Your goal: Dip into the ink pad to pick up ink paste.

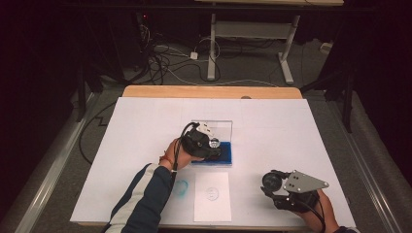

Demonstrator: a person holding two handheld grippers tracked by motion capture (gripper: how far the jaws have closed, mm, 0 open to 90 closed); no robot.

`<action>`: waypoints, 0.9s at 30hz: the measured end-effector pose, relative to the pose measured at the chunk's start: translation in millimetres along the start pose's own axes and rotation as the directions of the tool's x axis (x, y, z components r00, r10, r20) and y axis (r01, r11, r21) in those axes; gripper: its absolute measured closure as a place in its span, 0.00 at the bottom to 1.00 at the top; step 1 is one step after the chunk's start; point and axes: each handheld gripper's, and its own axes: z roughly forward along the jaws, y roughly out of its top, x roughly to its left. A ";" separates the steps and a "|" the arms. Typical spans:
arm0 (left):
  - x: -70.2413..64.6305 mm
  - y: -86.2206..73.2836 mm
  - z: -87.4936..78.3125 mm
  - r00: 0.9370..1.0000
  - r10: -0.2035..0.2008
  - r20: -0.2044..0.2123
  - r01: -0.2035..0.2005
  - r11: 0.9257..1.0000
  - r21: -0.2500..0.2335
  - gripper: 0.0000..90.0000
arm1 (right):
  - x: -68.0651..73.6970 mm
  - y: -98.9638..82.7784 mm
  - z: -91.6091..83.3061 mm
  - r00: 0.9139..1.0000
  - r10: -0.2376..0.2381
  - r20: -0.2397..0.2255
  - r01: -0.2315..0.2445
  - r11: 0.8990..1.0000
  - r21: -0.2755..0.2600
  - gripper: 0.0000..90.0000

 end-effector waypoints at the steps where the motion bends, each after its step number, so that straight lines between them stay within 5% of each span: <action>1: 0.0 0.7 -1.1 1.000 -0.008 -0.006 0.008 1.000 -0.017 0.79 | -0.2 -0.2 0.5 1.000 0.000 -0.002 0.000 1.000 0.001 0.42; 8: 0.8 0.6 -0.6 1.000 -0.007 0.008 0.007 1.000 -0.010 0.78 | 1.1 0.3 0.7 1.000 -0.005 -0.009 0.005 1.000 0.002 0.42; 15: 0.0 1.6 -3.6 0.999 -0.024 0.024 0.025 0.998 -0.055 0.52 | 1.5 0.3 1.8 1.000 -0.009 -0.014 0.009 1.000 0.006 0.42; 27: -0.5 2.1 -13.4 1.000 -0.001 0.008 0.001 1.000 0.005 0.58 | 1.3 -0.6 2.3 1.000 -0.006 -0.020 0.006 1.000 0.011 0.42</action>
